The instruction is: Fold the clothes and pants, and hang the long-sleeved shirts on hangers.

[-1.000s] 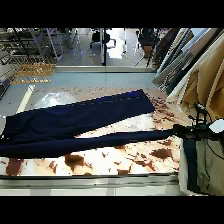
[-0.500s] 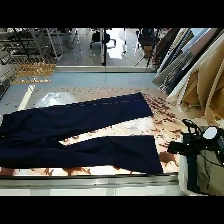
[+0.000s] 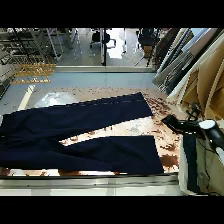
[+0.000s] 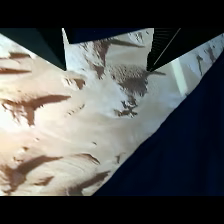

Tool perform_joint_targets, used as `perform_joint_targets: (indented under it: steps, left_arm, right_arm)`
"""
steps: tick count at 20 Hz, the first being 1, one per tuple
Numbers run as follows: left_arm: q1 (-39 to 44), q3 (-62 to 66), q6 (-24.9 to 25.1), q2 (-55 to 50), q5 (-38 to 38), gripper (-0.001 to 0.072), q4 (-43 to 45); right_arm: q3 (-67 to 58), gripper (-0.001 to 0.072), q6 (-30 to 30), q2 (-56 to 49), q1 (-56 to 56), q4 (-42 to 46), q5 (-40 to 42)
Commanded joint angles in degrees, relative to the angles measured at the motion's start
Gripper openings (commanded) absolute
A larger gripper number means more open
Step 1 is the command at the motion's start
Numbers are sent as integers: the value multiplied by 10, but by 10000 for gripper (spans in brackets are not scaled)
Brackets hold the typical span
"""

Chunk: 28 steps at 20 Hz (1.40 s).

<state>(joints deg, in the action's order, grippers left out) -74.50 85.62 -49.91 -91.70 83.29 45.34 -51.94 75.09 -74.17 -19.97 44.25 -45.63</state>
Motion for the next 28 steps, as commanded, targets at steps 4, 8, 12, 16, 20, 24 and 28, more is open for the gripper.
perform_joint_targets:
  steps: [4, 8, 12, 16, 20, 24, 28]
  left_arm:
    - [4, 10, 28, 39, -12, 695, -197]
    - [4, 10, 22, 39, 41, 695, -197]
    - [4, 10, 15, 39, 70, 694, -197]
    - [5, 10, 12, 39, 70, 541, -191]
    - [7, 10, -155, 39, 48, 458, 18]
    - [16, -8, -291, 39, 3, 460, 252]
    - [17, -82, -285, 39, -34, 462, 191]
  right_arm:
    - [-127, 466, -42, -195, 13, -84, 30]
    - [-199, 466, -24, -277, 50, -82, 32]
    - [-260, 420, 7, -340, 78, -81, 31]
    - [-296, 10, 23, -351, 89, -73, 54]
    - [-296, 8, 153, -306, 90, 170, -53]
    - [-240, 9, 204, -230, 85, 335, -147]
    - [-206, 330, 202, -175, 74, 336, -210]
